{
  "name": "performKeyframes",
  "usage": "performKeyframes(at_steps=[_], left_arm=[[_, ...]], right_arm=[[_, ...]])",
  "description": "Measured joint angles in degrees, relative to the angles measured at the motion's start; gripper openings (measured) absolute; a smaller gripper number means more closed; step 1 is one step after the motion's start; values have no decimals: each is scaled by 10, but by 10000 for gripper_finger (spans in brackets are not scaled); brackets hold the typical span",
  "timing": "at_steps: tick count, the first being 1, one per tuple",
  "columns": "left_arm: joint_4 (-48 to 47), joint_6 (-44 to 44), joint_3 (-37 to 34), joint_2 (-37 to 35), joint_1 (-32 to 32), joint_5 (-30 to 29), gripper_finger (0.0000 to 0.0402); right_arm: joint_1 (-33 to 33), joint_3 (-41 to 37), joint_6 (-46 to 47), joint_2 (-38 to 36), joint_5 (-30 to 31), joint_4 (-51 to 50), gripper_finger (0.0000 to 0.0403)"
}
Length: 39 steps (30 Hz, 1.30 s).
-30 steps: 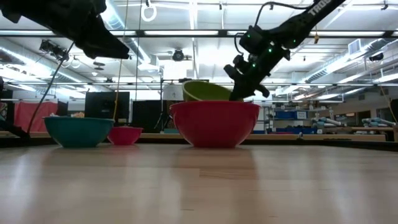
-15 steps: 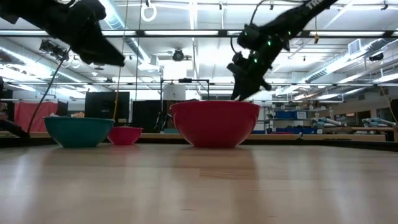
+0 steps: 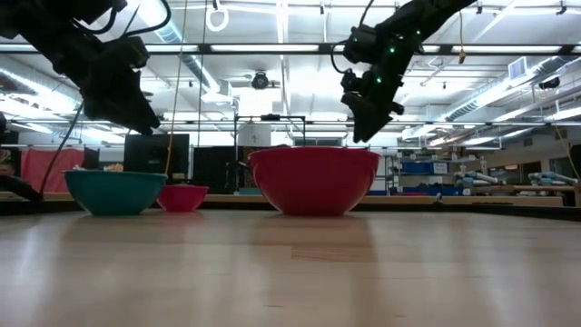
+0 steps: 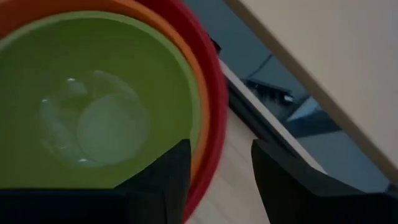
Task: Nest bowls inside each other
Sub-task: Stack the blue bowl on top of the green bowl
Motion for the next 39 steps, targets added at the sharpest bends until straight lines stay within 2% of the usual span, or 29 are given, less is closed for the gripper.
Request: performKeyframes(at_steps=[5, 11, 13, 19, 25, 29, 36, 39], left_arm=[[-20, -12, 0, 0, 32, 7, 229], [-65, -50, 0, 28, 85, 100, 228], [-60, -44, 0, 58, 90, 123, 228], [-56, -34, 19, 175, 94, 125, 228], [-97, -8, 61, 295, 96, 97, 220], [-101, 12, 85, 357, 93, 87, 170], [-104, 49, 108, 398, 74, 50, 25], [-103, 57, 120, 397, 60, 60, 13]], right_arm=[[39, 0, -5, -2, 23, 9, 176], [96, 0, -12, -29, 78, 14, 176], [113, 0, -16, -42, 94, 19, 176], [136, 0, -24, -70, 103, 40, 176], [142, 0, -28, -79, 102, 43, 176], [146, 0, -29, -78, 100, 44, 176], [160, 0, -35, -87, 99, 30, 176], [162, 0, -35, -91, 98, 24, 176]])
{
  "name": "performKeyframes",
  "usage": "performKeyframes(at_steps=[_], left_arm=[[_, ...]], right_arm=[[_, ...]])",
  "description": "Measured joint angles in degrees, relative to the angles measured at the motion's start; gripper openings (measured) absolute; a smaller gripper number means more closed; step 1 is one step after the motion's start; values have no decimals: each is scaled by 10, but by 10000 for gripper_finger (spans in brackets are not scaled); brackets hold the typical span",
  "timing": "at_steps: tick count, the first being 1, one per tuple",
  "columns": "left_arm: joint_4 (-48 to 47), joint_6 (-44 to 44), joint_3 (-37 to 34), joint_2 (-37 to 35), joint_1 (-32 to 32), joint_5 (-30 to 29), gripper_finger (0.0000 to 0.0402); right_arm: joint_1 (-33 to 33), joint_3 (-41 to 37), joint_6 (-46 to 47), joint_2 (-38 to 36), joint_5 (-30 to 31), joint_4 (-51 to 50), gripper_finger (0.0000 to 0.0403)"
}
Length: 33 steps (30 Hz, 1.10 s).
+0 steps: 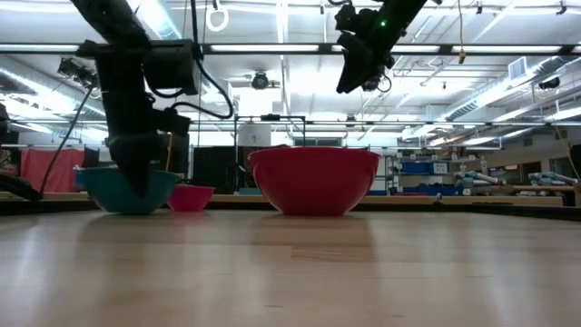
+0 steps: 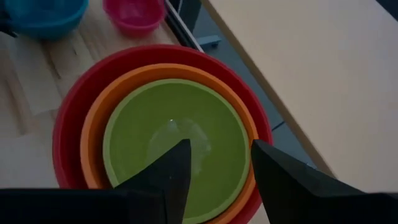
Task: Nest bowls inside each other
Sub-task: Stack the blue bowl on top of the green bowl
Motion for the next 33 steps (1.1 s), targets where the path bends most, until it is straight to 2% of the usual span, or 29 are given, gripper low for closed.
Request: performKeyframes(at_steps=[6, 12, 18, 24, 28, 30, 33], left_arm=[[-67, 16, 88, 1, -50, 3, 11], [-75, 127, 212, 23, -50, -30, 9], [-97, 251, 350, 138, -8, -44, 4], [-76, 407, 474, 255, 2, -140, 4], [-4, 513, 509, 320, 14, -138, 6], [30, 565, 513, 344, 23, -118, 7], [57, 588, 513, 371, 32, -93, 10]], right_arm=[[-4, -34, 10, -1, -20, 3, 174], [2, -42, 22, -10, -21, 19, 165], [10, -42, 22, -44, -21, 14, 160], [-2, -59, 11, -98, 3, 19, 159], [-15, -105, 13, -154, 6, 50, 159], [-19, -136, 20, -184, 6, 79, 159], [-19, -179, 26, -226, 2, 117, 159]])
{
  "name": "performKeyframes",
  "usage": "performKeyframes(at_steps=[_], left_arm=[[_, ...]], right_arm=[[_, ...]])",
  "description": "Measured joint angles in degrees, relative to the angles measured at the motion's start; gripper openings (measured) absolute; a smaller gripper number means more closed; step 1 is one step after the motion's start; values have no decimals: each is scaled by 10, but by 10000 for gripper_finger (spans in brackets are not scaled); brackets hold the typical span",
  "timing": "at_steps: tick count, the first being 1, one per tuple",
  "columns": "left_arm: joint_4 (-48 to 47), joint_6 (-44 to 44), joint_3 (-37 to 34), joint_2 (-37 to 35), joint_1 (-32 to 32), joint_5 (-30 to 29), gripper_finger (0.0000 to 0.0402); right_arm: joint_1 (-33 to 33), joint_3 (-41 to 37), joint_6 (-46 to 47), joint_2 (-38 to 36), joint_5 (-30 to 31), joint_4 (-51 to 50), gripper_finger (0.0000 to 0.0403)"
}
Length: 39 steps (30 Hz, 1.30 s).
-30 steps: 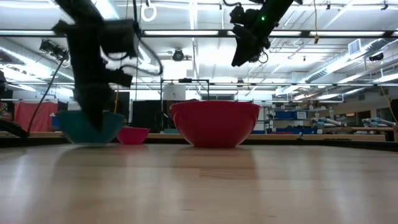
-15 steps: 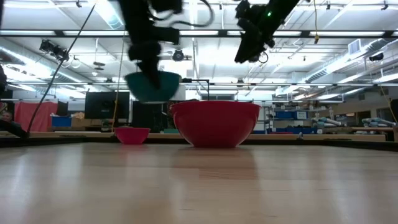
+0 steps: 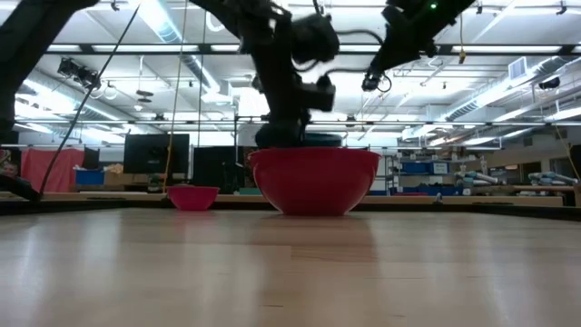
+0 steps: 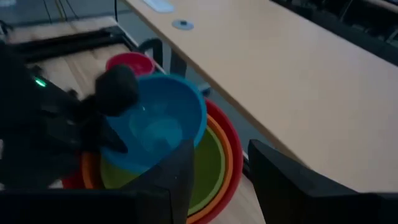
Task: Nest bowls inside each other
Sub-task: Stack the blue bowl on top of the green bowl, then stack the pink bowl on top of the blue bowl
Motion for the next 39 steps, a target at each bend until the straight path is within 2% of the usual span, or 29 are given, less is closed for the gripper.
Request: performKeyframes(at_steps=[5, 8, 13, 17, 21, 25, 34, 36, 39], left_arm=[[17, -28, 0, 8, 9, 29, 47], [15, -36, 0, 8, 11, 52, 103], [17, -44, 0, 8, 11, 51, 206], [15, -54, 0, -16, 7, 51, 254], [0, -94, -2, -67, 9, 74, 263], [-41, -133, -42, -128, 24, 112, 264], [-21, -238, -271, -328, 102, 129, 265], [-4, -265, -311, -353, 127, 127, 265], [0, -288, -350, -353, 166, 114, 258]], right_arm=[[0, -58, 3, -47, -1, 43, 159], [0, -74, 10, -59, -4, 54, 159], [0, -77, 14, -62, -25, 59, 157], [0, -77, 18, -62, -28, 59, 153], [0, -77, 24, -62, -28, 62, 151], [1, -77, 27, -61, -34, 62, 150], [6, -77, 22, -54, -43, 75, 150], [9, -77, 16, -48, -49, 95, 150], [11, -77, 10, -36, -65, 120, 150]])
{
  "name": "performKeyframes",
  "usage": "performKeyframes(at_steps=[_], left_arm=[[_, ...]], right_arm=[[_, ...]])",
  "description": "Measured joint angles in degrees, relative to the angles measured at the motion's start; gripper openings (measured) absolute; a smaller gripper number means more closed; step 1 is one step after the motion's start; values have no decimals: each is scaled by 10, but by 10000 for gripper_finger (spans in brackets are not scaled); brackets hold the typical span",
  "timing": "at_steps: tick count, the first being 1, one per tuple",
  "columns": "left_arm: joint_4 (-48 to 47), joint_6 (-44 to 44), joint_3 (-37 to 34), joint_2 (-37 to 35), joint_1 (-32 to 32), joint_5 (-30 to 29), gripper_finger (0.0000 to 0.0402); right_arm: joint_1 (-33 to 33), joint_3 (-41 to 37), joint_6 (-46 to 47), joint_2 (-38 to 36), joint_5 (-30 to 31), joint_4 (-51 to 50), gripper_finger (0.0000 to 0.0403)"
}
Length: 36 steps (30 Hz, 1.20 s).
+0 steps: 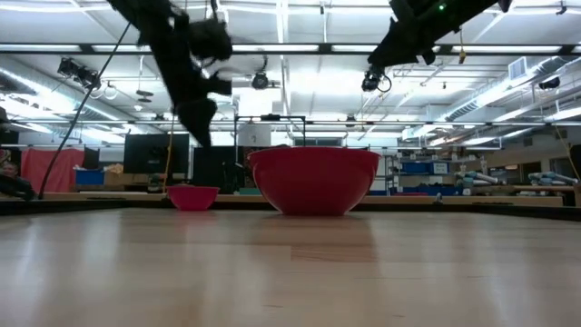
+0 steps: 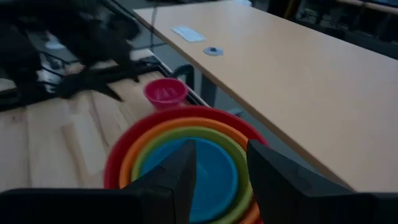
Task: Nest bowls inside each other
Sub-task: Stack the pink bowl on top of the blue bowl
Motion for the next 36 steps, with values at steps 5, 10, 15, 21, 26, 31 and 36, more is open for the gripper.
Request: performKeyframes(at_steps=[5, 10, 15, 21, 26, 31, 36], left_arm=[[41, 4, -9, 41, 54, -29, 232], [41, 34, 4, 101, 92, -32, 209], [40, 66, 4, 154, 103, -62, 201], [40, 109, 4, 200, 109, -100, 191], [37, 117, 4, 215, 105, -100, 126], [11, 129, 4, 205, 96, -100, 23], [-10, 131, 4, 160, 73, -120, 13]], right_arm=[[9, 0, -5, 33, -22, 44, 150], [26, 0, 4, 65, -22, 50, 150], [61, 0, 5, 98, -11, 73, 150], [92, 0, -8, 113, -7, 130, 150], [96, 1, -10, 106, -5, 137, 150], [96, 1, -12, 111, -5, 127, 150], [96, 1, -14, 104, -5, 113, 150]])
